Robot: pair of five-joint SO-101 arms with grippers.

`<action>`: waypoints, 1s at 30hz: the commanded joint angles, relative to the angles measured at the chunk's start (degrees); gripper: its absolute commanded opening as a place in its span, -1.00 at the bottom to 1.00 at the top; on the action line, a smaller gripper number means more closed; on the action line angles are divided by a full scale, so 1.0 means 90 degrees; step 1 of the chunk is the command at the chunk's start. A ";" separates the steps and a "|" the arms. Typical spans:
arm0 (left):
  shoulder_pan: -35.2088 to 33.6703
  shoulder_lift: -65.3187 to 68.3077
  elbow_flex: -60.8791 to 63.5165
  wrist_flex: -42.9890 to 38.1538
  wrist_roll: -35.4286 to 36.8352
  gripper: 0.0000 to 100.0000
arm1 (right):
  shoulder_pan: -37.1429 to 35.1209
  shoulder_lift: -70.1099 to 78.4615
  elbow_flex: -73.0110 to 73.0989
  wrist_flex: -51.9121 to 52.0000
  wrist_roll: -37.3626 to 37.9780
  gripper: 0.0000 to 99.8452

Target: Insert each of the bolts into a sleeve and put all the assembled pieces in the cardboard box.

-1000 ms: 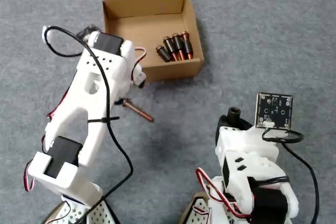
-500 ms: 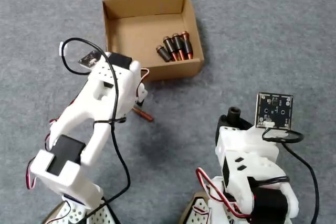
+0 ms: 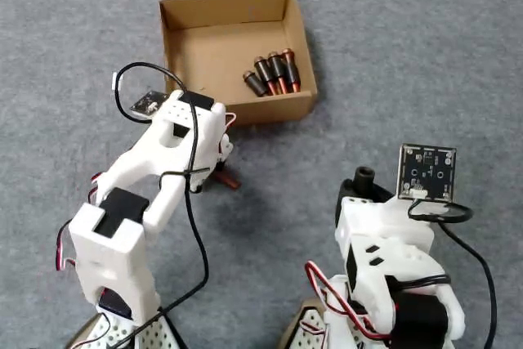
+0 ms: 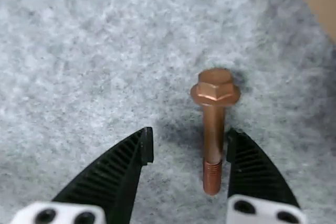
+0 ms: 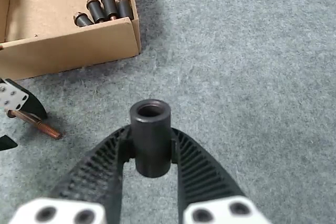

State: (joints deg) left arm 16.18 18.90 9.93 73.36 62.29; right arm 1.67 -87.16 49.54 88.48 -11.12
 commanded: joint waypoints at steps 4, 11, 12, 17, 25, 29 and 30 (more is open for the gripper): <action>-0.0010 0.0571 -0.0400 -0.0440 0.0166 -0.74 | -0.0093 -0.0034 0.0005 -0.0166 -0.0059 -1.00; -0.0039 0.1265 -0.0635 -0.0410 0.0147 -0.96 | -0.0093 -0.0034 0.0005 -0.0166 -0.0059 -1.00; -0.0049 0.1324 -0.0664 -0.0410 0.0147 -0.96 | -0.0093 -0.0034 0.0005 -0.0166 -0.0059 -1.00; -0.0068 0.1343 -0.0733 -0.0400 0.0147 -0.96 | -0.0093 -0.0034 0.0005 -0.0166 -0.0049 -1.00; -0.0254 0.0435 -0.1465 0.0918 0.0059 -0.96 | -0.0093 -0.0034 -0.0015 -0.0166 -0.0049 -1.00; -0.0352 -0.0396 -0.2227 0.1573 -0.0176 -0.96 | -0.0093 -0.0034 -0.0024 -0.0166 -0.0049 -1.00; -0.0361 -0.0571 -0.2383 0.1670 -0.0176 -0.96 | -0.0093 -0.0034 -0.0034 -0.0166 -0.0049 -1.00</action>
State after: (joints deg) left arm 13.89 20.48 -5.54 85.05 61.49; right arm 1.76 -87.16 49.54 88.48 -11.12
